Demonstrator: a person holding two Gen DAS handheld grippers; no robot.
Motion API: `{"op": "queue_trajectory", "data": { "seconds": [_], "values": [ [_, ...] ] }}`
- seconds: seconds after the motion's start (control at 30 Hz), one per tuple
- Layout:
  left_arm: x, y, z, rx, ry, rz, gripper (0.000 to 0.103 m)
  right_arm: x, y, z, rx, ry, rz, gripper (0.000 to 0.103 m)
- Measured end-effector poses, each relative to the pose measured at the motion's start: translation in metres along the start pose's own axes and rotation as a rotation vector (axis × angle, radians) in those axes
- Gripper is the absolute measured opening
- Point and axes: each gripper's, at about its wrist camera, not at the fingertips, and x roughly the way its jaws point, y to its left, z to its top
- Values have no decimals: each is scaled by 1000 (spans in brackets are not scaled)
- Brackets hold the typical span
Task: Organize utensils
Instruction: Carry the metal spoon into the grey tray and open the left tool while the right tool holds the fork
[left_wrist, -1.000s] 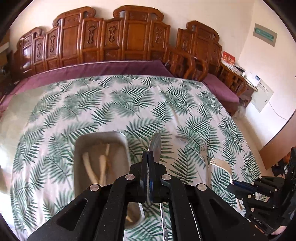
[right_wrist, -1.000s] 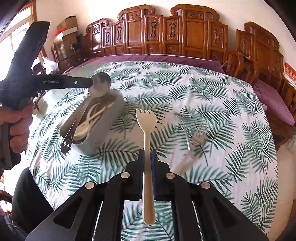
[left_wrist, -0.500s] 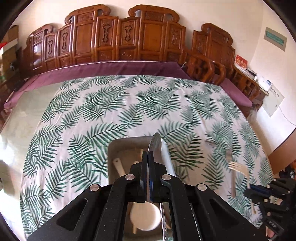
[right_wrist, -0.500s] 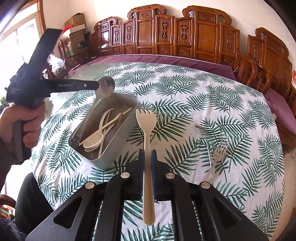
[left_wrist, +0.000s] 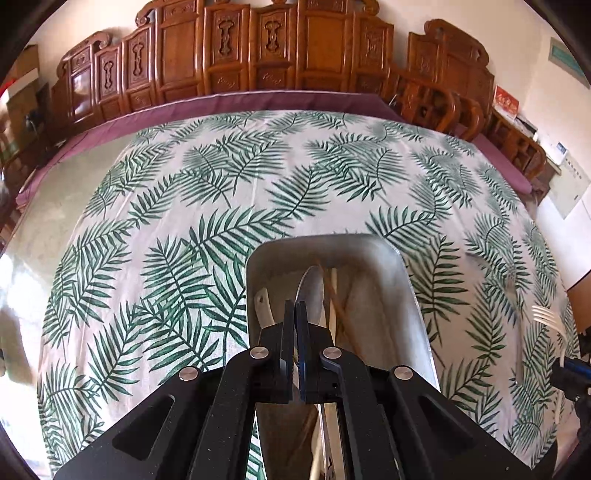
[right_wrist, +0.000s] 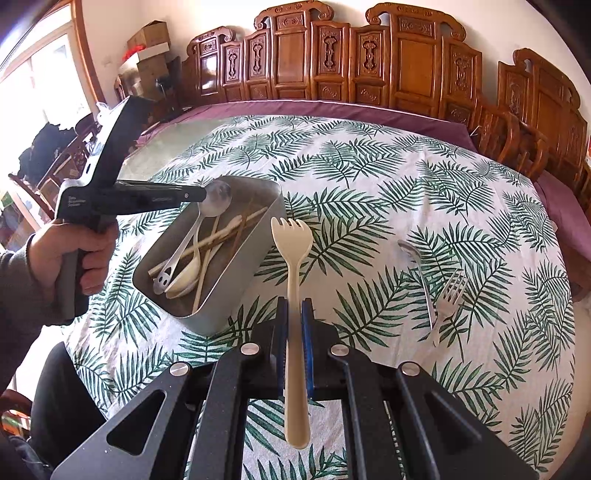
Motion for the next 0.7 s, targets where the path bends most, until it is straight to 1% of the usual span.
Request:
{"op": "queue_trajectory", "data": {
  "seconds": [0.17,0.37,0.5,0.6,0.7],
  "values": [
    [2,1,-1,-6,26,-6,1,1,1,-2,-1,6,0,9],
    [-14,4,-5,-15,16,-17,2,-2,11,1,-10,-3,3,9],
    [-35,9,-12,-21,-13,-33,13,-2,20,6,-10,-13,13,9],
    [-49,12,-17,-14,-31,-36,17,0,28,11,-12,-19,22,9],
    [-63,17,-23,-5,-52,-28,25,5,40,19,-20,-22,36,9]
  ]
}}
